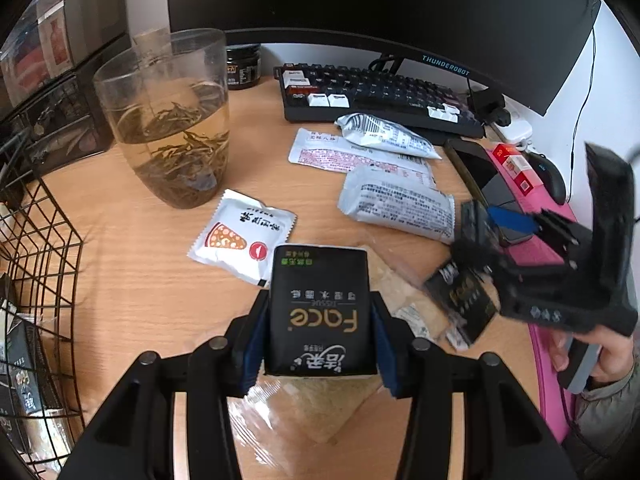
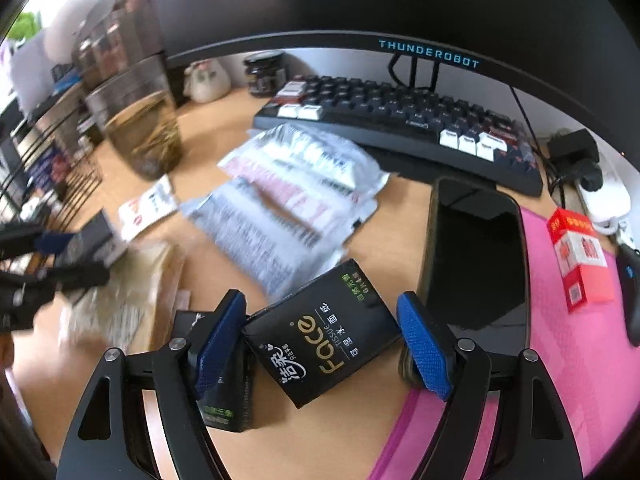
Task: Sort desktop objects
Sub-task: 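Hold the tissue pack in the left tool while the right tool grasps another Face pack, then carry both tissue packs to the wire basket and open both tools, then grasp the bagged bread with the left tool while the right tool grasps a Face pack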
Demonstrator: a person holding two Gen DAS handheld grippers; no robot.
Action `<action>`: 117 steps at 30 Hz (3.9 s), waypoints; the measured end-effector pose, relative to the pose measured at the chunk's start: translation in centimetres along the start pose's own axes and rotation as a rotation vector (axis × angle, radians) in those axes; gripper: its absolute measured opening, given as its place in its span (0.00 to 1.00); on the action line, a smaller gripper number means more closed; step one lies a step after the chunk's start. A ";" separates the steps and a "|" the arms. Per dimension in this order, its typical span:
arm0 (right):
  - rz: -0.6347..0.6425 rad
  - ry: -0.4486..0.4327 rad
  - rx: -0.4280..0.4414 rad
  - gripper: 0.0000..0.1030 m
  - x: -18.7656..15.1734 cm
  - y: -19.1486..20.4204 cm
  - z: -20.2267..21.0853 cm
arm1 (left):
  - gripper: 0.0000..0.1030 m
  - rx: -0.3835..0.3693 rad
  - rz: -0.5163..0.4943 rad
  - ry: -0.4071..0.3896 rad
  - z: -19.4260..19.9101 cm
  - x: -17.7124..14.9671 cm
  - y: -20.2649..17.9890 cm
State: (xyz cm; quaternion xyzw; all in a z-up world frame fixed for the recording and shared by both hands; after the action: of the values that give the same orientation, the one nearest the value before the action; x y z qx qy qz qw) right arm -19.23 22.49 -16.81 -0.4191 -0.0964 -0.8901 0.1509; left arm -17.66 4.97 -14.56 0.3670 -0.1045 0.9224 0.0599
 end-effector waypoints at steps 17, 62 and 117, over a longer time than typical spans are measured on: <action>-0.145 0.032 0.010 0.78 -4.6 -0.6 7.1 | 0.51 -0.007 -0.030 0.003 2.7 -1.7 -2.5; 0.252 -0.196 0.374 0.47 10.8 29.5 8.8 | 0.51 0.292 0.241 -0.283 20.9 -0.6 16.0; 0.024 0.038 0.083 0.74 -3.3 6.7 6.6 | 0.67 -0.105 -0.121 0.073 1.2 -2.3 -1.3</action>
State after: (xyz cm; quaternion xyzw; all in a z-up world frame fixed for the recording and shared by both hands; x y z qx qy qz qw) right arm -10.18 18.84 -14.85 -0.3966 -0.1251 -0.8913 0.1807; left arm -14.93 5.85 -15.11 0.3349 -0.1282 0.9231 0.1386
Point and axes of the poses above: each gripper's, at about its wrist camera, not at the fingertips, and z roughly against the way its jaws point, y to its left, x to its top, the point moved 7 cm from there along -z, roughly the way its jaws point, and after that the axes turned 14 degrees about -y, right-handed, at the moved point
